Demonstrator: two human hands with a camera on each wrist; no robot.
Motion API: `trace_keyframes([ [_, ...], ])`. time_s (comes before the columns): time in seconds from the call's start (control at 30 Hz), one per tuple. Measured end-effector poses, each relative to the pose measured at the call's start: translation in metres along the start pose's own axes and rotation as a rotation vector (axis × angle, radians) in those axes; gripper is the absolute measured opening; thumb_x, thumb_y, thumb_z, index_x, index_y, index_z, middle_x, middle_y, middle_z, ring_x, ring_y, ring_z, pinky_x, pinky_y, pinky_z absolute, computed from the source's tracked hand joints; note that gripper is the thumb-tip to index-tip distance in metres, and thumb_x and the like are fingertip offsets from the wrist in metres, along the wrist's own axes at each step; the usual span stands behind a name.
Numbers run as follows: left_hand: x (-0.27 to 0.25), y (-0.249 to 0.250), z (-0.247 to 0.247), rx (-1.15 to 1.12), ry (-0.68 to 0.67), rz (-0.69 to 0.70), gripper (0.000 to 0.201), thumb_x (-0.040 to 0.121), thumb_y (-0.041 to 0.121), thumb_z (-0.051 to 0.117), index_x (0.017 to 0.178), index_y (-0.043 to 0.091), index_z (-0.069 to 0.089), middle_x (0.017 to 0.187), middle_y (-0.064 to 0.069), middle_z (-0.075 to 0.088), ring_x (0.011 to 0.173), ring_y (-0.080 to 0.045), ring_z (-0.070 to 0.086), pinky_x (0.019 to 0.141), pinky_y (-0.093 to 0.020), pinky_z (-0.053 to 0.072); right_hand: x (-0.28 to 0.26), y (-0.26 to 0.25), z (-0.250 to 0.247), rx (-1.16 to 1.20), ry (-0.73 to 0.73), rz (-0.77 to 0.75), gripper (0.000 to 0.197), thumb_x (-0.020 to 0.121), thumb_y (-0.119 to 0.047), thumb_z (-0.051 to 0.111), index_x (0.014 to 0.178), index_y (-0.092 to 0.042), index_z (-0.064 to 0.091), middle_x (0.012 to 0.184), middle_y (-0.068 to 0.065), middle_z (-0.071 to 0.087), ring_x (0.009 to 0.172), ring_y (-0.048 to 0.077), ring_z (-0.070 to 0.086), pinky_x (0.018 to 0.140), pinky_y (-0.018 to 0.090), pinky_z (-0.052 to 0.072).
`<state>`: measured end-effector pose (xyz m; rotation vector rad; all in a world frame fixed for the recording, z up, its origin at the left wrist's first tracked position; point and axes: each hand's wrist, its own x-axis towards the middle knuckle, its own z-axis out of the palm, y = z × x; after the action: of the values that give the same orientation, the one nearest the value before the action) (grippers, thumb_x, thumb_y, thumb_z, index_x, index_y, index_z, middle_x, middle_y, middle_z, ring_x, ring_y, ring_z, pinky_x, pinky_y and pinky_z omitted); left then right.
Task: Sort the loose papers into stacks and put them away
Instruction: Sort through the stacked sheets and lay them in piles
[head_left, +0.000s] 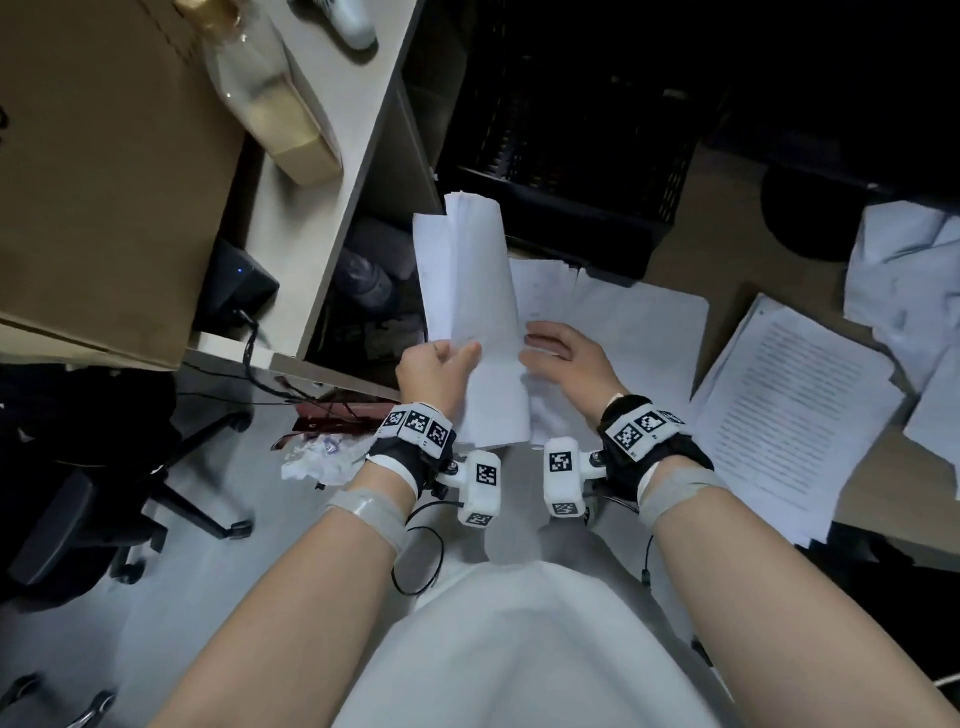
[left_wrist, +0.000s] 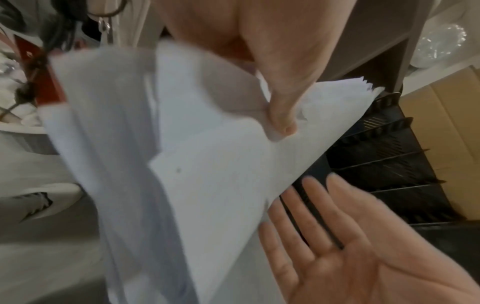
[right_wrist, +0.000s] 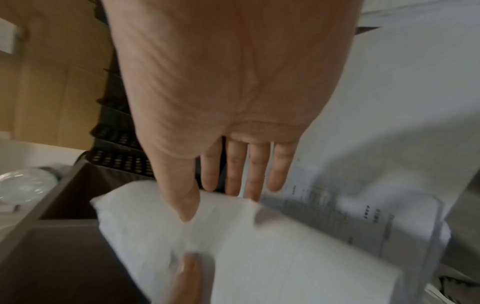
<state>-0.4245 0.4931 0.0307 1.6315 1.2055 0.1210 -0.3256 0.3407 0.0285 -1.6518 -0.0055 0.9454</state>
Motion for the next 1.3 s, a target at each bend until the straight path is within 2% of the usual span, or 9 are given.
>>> trace_keyframes([
  [0.1,-0.012,0.010,0.015,-0.045,-0.019,-0.041,0.045,0.060,0.043,0.083,0.066,0.002,0.067,0.064,-0.007,0.069,0.054,-0.012,0.051,0.056,-0.034,0.056,-0.014,-0.002,-0.009,-0.128,-0.025,-0.096,0.064,0.081,-0.015,0.079,0.138,-0.023,0.052,0.132,-0.005,0.058,0.116,0.017,0.060,0.094,0.031,0.054],
  [0.27,-0.039,0.030,0.037,-0.124,-0.016,0.014,0.044,0.066,0.030,0.087,0.064,0.003,0.053,0.061,-0.006,0.040,0.056,-0.015,0.032,0.047,-0.025,0.027,-0.038,-0.006,-0.034,-0.463,0.091,-0.221,0.082,0.074,-0.035,0.084,0.144,-0.032,0.043,0.141,-0.003,0.039,0.118,0.014,0.050,0.106,0.034,0.044],
  [0.43,-0.058,0.037,0.058,-0.212,-0.079,0.040,0.045,0.078,0.037,0.080,0.056,0.005,0.057,0.057,-0.018,0.050,0.056,-0.019,0.040,0.054,-0.029,0.037,-0.055,-0.008,-0.048,-0.548,-0.060,-0.161,0.111,0.062,-0.046,0.088,0.152,-0.029,0.025,0.150,-0.005,0.035,0.131,0.014,0.042,0.107,0.034,0.040],
  [0.5,-0.062,0.034,0.061,-0.213,-0.123,0.082,0.052,0.084,0.040,0.073,0.054,0.009,0.045,0.056,-0.011,0.035,0.058,-0.021,0.032,0.057,-0.033,0.030,-0.057,-0.007,-0.051,-0.495,-0.088,-0.192,0.099,0.066,-0.036,0.086,0.147,-0.030,0.030,0.139,-0.008,0.047,0.120,0.012,0.050,0.097,0.030,0.045],
  [0.67,-0.066,0.023,0.053,-0.169,-0.104,0.093,0.025,0.089,0.025,0.070,0.080,0.002,0.067,0.077,-0.005,0.069,0.064,-0.010,0.060,0.067,-0.028,0.055,-0.046,0.010,-0.073,-0.321,0.186,-0.071,0.027,0.092,-0.024,0.053,0.116,-0.018,0.063,0.109,0.000,0.070,0.100,0.023,0.067,0.088,0.040,0.055],
  [0.87,-0.045,0.007,0.014,-0.110,0.007,0.072,0.008,0.087,0.021,0.069,0.081,0.018,0.072,0.088,0.001,0.076,0.085,-0.016,0.071,0.088,-0.039,0.058,-0.033,0.032,-0.077,-0.307,0.341,0.067,0.026,0.096,-0.028,0.053,0.080,-0.015,0.069,0.083,-0.001,0.070,0.073,0.019,0.061,0.065,0.027,0.045],
  [1.0,-0.027,0.002,-0.017,-0.091,0.090,0.055,0.010,0.089,0.019,0.067,0.091,0.012,0.074,0.089,0.001,0.076,0.085,-0.014,0.071,0.086,-0.035,0.059,-0.014,0.047,-0.048,-0.280,0.354,0.178,0.032,0.095,-0.022,0.052,0.063,-0.019,0.054,0.069,-0.003,0.059,0.070,0.024,0.054,0.068,0.028,0.041],
  [1.13,-0.006,-0.007,-0.036,-0.074,0.028,0.073,0.015,0.092,0.020,0.064,0.081,0.011,0.068,0.083,-0.003,0.073,0.078,-0.020,0.070,0.075,-0.030,0.056,0.009,0.063,-0.008,-0.309,0.310,0.288,0.018,0.093,-0.027,0.053,0.081,-0.015,0.058,0.093,0.007,0.062,0.086,0.025,0.057,0.083,0.030,0.044],
  [1.3,0.011,-0.021,-0.044,0.016,-0.048,0.039,0.047,0.099,0.017,0.056,0.057,0.020,0.034,0.051,0.013,0.037,0.052,-0.008,0.032,0.054,-0.027,0.029,0.031,0.075,0.028,-0.359,0.293,0.377,0.039,0.096,-0.027,0.054,0.126,-0.003,0.062,0.126,0.013,0.065,0.115,0.035,0.061,0.096,0.033,0.047],
])
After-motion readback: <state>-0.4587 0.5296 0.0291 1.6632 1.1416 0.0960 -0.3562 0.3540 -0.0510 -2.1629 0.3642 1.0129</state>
